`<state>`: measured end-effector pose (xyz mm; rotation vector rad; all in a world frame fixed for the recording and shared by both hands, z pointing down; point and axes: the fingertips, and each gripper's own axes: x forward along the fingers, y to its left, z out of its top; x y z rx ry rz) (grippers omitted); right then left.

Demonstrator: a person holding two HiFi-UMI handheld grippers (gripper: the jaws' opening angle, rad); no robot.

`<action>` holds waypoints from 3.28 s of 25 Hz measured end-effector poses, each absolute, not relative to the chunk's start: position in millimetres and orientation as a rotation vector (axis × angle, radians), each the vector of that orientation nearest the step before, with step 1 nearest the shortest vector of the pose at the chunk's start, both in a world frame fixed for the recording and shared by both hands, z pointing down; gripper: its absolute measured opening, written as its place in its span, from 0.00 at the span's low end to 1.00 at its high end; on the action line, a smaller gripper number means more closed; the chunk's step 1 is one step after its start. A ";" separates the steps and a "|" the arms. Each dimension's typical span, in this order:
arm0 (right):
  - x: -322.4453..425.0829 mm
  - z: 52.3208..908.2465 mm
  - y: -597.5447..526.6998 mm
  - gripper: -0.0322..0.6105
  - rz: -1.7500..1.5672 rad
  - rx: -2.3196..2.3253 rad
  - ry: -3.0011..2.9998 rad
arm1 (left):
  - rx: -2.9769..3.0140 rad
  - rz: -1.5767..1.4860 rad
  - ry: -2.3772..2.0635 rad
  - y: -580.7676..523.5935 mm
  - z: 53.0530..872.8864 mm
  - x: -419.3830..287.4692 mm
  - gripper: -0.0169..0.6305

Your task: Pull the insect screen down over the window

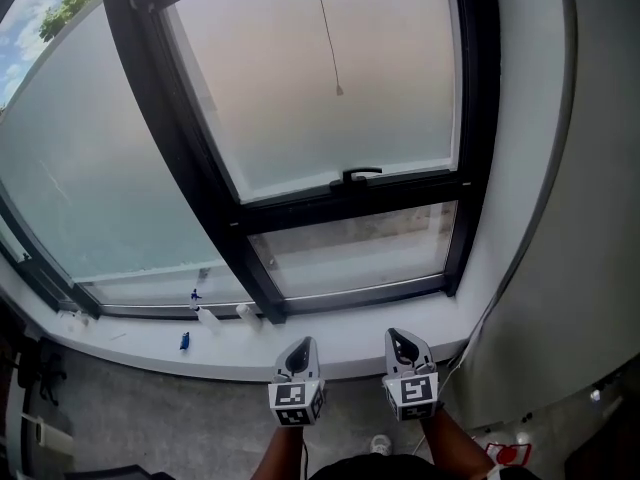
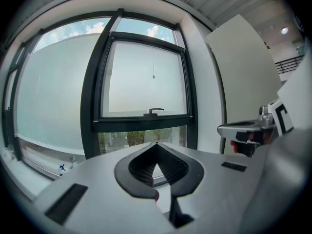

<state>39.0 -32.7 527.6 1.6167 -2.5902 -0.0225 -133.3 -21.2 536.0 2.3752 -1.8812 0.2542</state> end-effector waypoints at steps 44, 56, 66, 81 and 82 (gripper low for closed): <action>3.6 520.9 -306.9 0.06 -0.047 1.712 -2.486 | 2.435 0.140 -1.817 -298.8 516.9 -181.0 0.02; 23.5 487.3 -355.4 0.06 -0.090 1.745 -2.516 | 2.471 0.087 -1.858 -347.2 486.1 -164.4 0.02; 34.4 370.2 -411.0 0.06 -0.539 1.654 -2.512 | 2.651 0.124 -1.988 -387.4 396.9 -161.9 0.02; 16.8 170.7 -456.2 0.06 -1.400 1.525 -2.057 | 2.888 0.639 -2.521 -447.4 178.1 -174.1 0.02; 15.8 157.0 -458.2 0.06 -1.453 1.515 -2.009 | 2.888 0.709 -2.583 -448.9 160.3 -174.6 0.02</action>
